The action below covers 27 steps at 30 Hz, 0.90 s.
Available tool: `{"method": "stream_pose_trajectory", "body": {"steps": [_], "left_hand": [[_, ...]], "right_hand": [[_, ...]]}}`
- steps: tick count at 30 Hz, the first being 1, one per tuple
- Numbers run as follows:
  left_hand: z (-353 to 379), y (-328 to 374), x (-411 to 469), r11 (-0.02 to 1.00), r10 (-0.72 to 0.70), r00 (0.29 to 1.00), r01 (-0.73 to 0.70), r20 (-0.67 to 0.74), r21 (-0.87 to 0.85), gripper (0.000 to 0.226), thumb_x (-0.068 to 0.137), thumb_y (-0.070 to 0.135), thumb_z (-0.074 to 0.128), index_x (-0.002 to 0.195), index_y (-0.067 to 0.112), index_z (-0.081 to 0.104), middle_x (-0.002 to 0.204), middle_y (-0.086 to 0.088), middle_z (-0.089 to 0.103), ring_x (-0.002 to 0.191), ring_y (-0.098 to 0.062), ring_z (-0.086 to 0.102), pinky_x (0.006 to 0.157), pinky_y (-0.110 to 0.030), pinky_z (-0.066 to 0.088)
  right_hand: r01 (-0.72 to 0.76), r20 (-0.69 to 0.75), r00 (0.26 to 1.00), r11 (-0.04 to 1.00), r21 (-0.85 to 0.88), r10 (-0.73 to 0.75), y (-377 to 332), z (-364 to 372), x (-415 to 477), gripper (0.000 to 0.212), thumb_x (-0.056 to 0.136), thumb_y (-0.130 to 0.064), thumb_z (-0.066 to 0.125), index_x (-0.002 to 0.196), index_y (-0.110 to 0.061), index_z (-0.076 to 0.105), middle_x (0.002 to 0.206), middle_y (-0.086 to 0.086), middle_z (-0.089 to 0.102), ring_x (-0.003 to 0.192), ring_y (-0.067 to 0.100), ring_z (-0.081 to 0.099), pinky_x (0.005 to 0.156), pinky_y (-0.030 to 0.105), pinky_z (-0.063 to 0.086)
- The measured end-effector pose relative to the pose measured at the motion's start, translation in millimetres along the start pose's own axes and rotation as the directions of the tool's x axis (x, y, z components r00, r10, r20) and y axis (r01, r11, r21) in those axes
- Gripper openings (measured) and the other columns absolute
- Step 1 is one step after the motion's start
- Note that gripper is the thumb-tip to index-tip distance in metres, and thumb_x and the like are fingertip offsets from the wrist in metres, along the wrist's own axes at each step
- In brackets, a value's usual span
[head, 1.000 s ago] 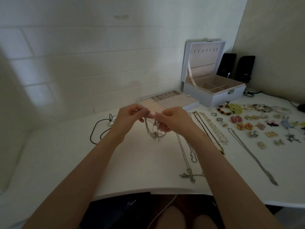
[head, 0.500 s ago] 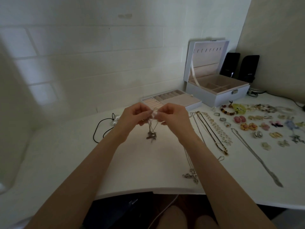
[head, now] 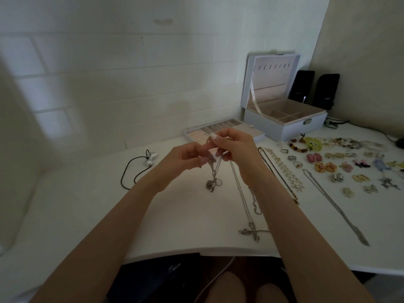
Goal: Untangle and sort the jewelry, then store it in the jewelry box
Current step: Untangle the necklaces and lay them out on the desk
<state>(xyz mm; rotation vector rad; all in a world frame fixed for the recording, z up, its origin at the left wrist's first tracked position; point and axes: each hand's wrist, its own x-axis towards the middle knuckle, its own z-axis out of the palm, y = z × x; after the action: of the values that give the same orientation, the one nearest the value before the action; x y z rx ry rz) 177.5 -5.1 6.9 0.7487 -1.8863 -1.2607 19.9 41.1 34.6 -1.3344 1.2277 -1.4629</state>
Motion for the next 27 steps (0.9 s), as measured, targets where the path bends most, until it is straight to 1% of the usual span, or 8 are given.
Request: {"method": "stream_pose_trajectory", "body": {"steps": [6,9,11,13,16,19,22,27], "left_hand": [[-3,2,-2,1.000,-0.016,0.999,0.017,0.049,-0.026,0.013,0.094,0.009,0.052,0.093,0.007,0.065,0.082,-0.002,0.073,0.068,-0.010,0.060,0.061,-0.018,0.044],[-3,4,-2,0.981,-0.075,0.996,0.083,0.049,-0.178,0.020,0.097,0.011,0.043,0.092,0.004,0.061,0.090,-0.011,0.074,0.073,-0.019,0.069,0.062,-0.021,0.053],[-3,5,-1,0.952,-0.115,0.992,0.124,0.048,-0.279,0.020,0.098,0.010,0.040,0.092,0.003,0.058,0.093,-0.015,0.073,0.077,-0.023,0.072,0.064,-0.024,0.056],[-3,4,1,0.929,-0.145,0.989,0.145,0.023,-0.341,0.019,0.099,0.009,0.039,0.092,0.003,0.056,0.090,-0.014,0.073,0.078,-0.025,0.072,0.066,-0.027,0.058],[-2,3,2,0.913,-0.173,0.984,0.147,-0.035,-0.381,0.018,0.097,0.011,0.043,0.087,0.001,0.055,0.085,-0.014,0.071,0.073,-0.020,0.071,0.066,-0.029,0.058],[-3,4,1,0.912,-0.176,0.984,0.162,-0.003,-0.377,0.018,0.087,0.019,0.055,0.091,0.001,0.055,0.092,-0.018,0.070,0.076,-0.020,0.070,0.069,-0.029,0.058],[-3,5,-1,0.935,-0.153,0.988,0.138,-0.020,-0.327,0.026,0.077,0.020,0.062,0.095,0.003,0.057,0.084,-0.013,0.072,0.074,-0.020,0.071,0.068,-0.027,0.057],[-5,2,1,0.977,-0.129,0.989,0.115,-0.067,-0.182,0.005,0.085,0.011,0.062,0.089,0.007,0.062,0.076,-0.007,0.072,0.069,-0.017,0.071,0.060,-0.020,0.054]], "right_hand": [[-0.025,-0.032,0.999,1.000,0.009,0.025,0,0,0,0.008,0.090,-0.012,0.061,0.090,-0.005,0.064,0.076,0.003,0.070,0.045,0.004,0.045,0.045,0.013,0.036],[-0.020,-0.152,0.988,0.983,-0.182,-0.008,9,0,3,0.011,0.086,-0.007,0.064,0.095,-0.013,0.066,0.087,0.002,0.070,0.072,0.004,0.062,0.063,0.016,0.045],[0.027,-0.191,0.978,0.953,-0.302,-0.088,13,0,1,0.016,0.082,-0.008,0.066,0.094,-0.018,0.066,0.088,-0.004,0.067,0.081,0.005,0.062,0.072,0.017,0.047],[0.075,-0.127,0.984,0.937,-0.341,-0.125,12,4,-4,0.010,0.080,-0.015,0.070,0.087,-0.021,0.066,0.080,-0.006,0.064,0.071,0.001,0.058,0.066,0.014,0.045],[0.099,-0.004,0.993,0.863,-0.495,-0.116,17,15,-8,0.019,0.071,-0.028,0.078,0.080,-0.026,0.061,0.078,-0.006,0.059,0.066,0.002,0.052,0.065,0.022,0.045],[0.133,-0.064,0.979,0.843,-0.522,-0.194,23,21,-7,0.017,0.072,-0.024,0.077,0.078,-0.020,0.062,0.077,-0.005,0.060,0.067,0.003,0.051,0.066,0.027,0.046],[0.143,-0.092,0.974,0.881,-0.450,-0.205,22,19,-6,0.011,0.076,-0.023,0.075,0.074,-0.016,0.067,0.075,-0.006,0.064,0.065,0.003,0.053,0.069,0.030,0.049],[0.061,-0.055,0.994,0.905,-0.421,-0.093,19,8,-3,0.008,0.073,-0.016,0.078,0.073,-0.016,0.070,0.071,-0.007,0.067,0.065,0.002,0.059,0.068,0.019,0.047]]}}
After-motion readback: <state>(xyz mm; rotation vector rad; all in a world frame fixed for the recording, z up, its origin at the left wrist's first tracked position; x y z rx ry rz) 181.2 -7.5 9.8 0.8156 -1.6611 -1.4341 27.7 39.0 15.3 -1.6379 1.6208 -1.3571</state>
